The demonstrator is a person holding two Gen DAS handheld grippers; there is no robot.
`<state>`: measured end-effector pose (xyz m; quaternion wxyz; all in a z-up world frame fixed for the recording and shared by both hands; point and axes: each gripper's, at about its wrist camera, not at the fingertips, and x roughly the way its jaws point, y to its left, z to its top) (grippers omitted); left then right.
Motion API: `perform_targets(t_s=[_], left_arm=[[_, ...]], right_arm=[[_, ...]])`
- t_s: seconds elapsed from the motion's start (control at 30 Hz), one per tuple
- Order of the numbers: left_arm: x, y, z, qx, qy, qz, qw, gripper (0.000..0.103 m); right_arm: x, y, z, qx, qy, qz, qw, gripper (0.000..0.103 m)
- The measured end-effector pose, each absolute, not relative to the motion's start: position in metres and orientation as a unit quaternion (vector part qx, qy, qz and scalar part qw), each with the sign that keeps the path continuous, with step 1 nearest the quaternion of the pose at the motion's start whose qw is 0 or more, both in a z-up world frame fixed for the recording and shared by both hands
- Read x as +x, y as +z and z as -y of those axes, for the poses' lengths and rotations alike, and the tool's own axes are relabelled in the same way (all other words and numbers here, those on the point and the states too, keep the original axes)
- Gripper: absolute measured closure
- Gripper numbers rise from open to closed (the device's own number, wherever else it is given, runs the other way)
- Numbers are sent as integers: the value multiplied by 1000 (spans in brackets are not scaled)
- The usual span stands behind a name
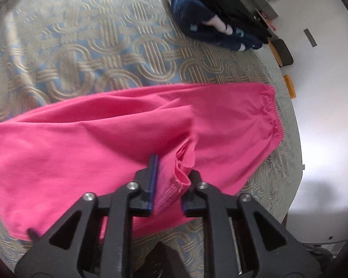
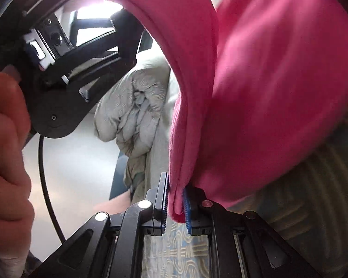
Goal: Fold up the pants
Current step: 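Open both tools and lift them off the folded pink pants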
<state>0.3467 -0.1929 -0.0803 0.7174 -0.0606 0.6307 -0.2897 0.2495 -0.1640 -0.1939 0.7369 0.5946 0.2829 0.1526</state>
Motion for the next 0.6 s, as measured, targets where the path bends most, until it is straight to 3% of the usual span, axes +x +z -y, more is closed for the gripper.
perform_targets(t_s=[0.03, 0.1, 0.33, 0.47, 0.53, 0.6], left_arm=[[347, -86, 201, -63, -286, -639, 711, 60], [347, -90, 209, -72, -286, -643, 707, 43], [337, -60, 206, -109, -338, -623, 697, 41], [334, -19, 154, -139, -356, -576, 723, 38], [332, -5, 117, -154, -349, -547, 745, 28], [330, -1, 77, -168, -332, -524, 766, 27]], right_arm=[[249, -194, 165, 597, 157, -281, 735, 91], [247, -194, 165, 600, 157, -279, 733, 90], [240, -200, 176, 613, 168, -276, 720, 85], [223, -187, 189, 611, 175, -286, 717, 78], [212, -173, 202, 592, 173, -289, 732, 76], [201, -159, 216, 576, 173, -299, 741, 68]])
